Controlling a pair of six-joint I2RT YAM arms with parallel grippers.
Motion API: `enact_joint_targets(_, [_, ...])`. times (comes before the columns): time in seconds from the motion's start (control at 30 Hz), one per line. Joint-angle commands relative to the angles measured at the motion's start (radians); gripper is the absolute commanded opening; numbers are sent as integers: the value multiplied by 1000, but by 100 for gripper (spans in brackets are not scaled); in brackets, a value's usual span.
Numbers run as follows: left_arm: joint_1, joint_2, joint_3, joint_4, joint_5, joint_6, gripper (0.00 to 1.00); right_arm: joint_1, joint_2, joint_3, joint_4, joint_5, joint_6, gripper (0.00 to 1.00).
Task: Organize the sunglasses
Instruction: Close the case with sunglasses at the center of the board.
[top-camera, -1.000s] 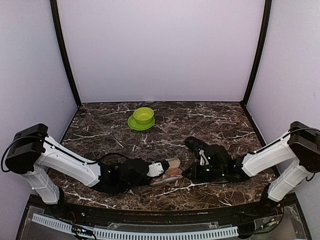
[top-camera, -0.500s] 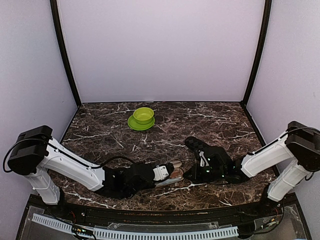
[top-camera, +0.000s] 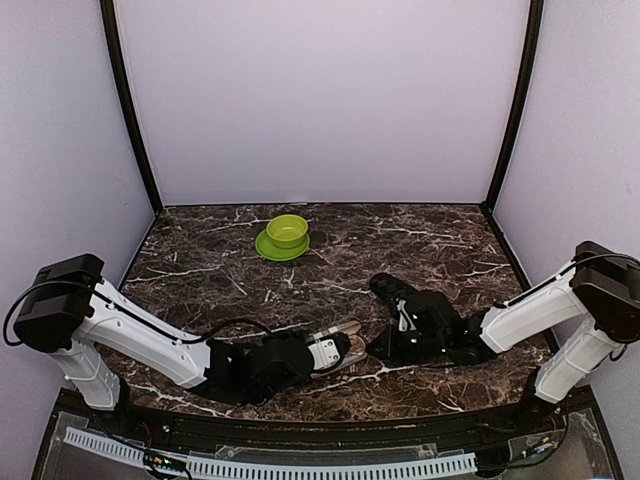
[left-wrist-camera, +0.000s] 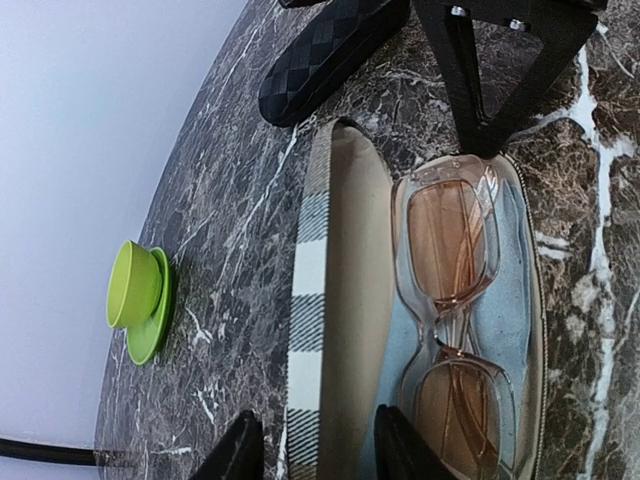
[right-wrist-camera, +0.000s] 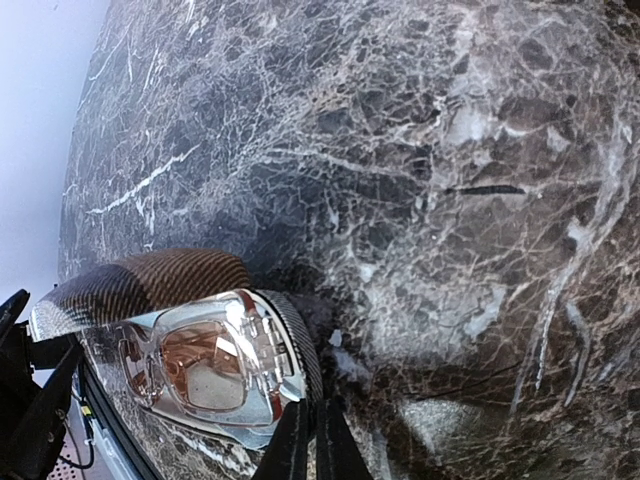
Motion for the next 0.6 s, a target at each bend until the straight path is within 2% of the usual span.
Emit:
enact_joint_targets(0.0, [-11, -11, 20, -45, 1, -37, 42, 11, 11, 29, -28, 21, -26, 5])
enact_joint_targets(0.17, [-12, -25, 23, -56, 29, -54, 48, 18, 7, 44, -52, 33, -40, 5])
enact_joint_targets(0.4, [-11, -29, 30, -67, 26, -58, 48, 22, 17, 59, -62, 28, -53, 5])
enact_joint_targets(0.57, [-11, -83, 44, -111, 124, -98, 50, 24, 9, 63, -77, 40, -58, 5])
